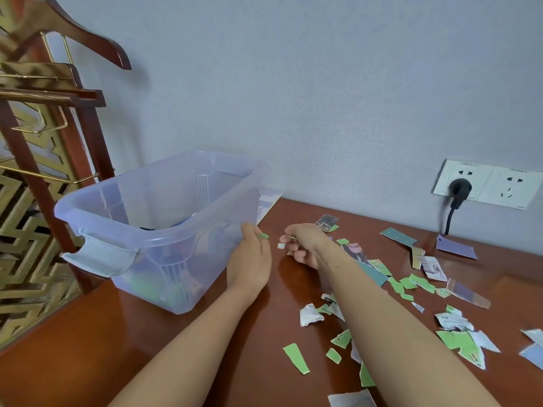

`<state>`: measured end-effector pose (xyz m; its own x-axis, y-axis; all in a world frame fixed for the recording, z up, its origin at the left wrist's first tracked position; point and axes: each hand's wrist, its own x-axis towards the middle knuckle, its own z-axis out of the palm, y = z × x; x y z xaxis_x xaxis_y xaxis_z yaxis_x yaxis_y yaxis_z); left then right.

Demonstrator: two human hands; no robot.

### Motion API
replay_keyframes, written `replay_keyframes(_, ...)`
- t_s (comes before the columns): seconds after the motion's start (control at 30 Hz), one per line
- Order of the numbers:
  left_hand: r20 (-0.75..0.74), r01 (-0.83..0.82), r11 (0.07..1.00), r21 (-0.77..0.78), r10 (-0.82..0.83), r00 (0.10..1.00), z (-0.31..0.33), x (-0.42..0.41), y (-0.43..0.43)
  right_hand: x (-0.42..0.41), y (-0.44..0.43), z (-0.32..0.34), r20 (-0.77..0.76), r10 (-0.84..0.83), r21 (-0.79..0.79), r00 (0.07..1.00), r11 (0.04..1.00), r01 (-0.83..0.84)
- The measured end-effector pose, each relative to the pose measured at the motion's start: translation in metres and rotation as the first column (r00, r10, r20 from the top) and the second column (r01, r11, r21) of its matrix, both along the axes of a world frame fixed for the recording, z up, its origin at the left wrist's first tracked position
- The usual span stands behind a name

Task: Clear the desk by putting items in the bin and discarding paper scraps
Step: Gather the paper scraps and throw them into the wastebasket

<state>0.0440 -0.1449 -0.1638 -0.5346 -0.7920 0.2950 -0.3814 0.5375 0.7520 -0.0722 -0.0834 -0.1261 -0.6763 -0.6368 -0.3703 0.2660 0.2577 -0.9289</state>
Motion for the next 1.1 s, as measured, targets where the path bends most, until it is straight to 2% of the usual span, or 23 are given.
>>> replay_keyframes(0.13,-0.025,0.006,0.999,0.036,-0.005,1.000,0.002,0.003,0.002,-0.004,0.000,-0.006,-0.296,0.042,0.055,0.954,0.998,-0.027)
replay_keyframes(0.2,-0.014,-0.005,1.000,0.022,0.006,1.000,0.003,0.004,0.003,-0.009,-0.001,-0.014,-0.523,0.095,0.156,0.847,0.988,-0.014)
replay_keyframes(0.27,0.003,-0.025,1.000,0.002,0.025,1.000,0.004,0.004,0.003,-0.013,-0.005,-0.021,-0.672,0.215,0.316,0.709,0.949,0.011)
replay_keyframes(0.37,0.058,-0.033,0.996,-0.088,0.038,0.998,0.003,0.002,0.002,-0.014,-0.010,-0.025,-0.717,0.304,0.431,0.628,0.901,0.056)
replay_keyframes(0.5,0.000,-0.062,0.997,-0.053,0.062,0.998,0.000,0.004,0.001,-0.014,-0.015,-0.022,-0.693,0.336,0.474,0.638,0.879,0.052)
replay_keyframes(0.7,-0.026,-0.039,0.999,-0.008,0.038,0.999,-0.001,0.005,0.002,-0.018,-0.018,-0.020,-0.587,0.365,0.501,0.722,0.865,-0.031)
replay_keyframes(0.77,-0.001,-0.040,0.999,-0.018,0.040,0.999,0.000,0.005,0.002,-0.017,-0.013,-0.019,-0.570,0.294,0.425,0.767,0.905,-0.031)
replay_keyframes(0.83,0.031,-0.040,0.998,-0.044,0.041,0.999,0.000,0.005,0.002,-0.014,-0.006,-0.015,-0.520,0.161,0.281,0.839,0.960,-0.010)
replay_keyframes(0.9,0.064,-0.042,0.994,-0.100,0.049,0.997,0.001,0.005,0.004,-0.011,0.000,-0.012,-0.352,0.001,0.110,0.936,0.993,0.040)
replay_keyframes(0.97,0.088,-0.034,0.985,-0.171,0.049,0.995,0.000,0.005,0.005,-0.008,0.003,-0.009,-0.018,-0.109,-0.071,0.994,0.992,0.108)
replay_keyframes(1.03,0.117,-0.028,0.975,-0.219,0.055,0.992,0.000,0.006,0.007,-0.001,0.008,-0.006,0.298,-0.119,-0.193,0.947,0.964,0.182)
replay_keyframes(1.1,0.166,-0.018,0.966,-0.257,0.063,0.984,0.000,0.008,0.007,0.006,0.013,-0.003,0.424,-0.109,-0.244,0.899,0.942,0.229)
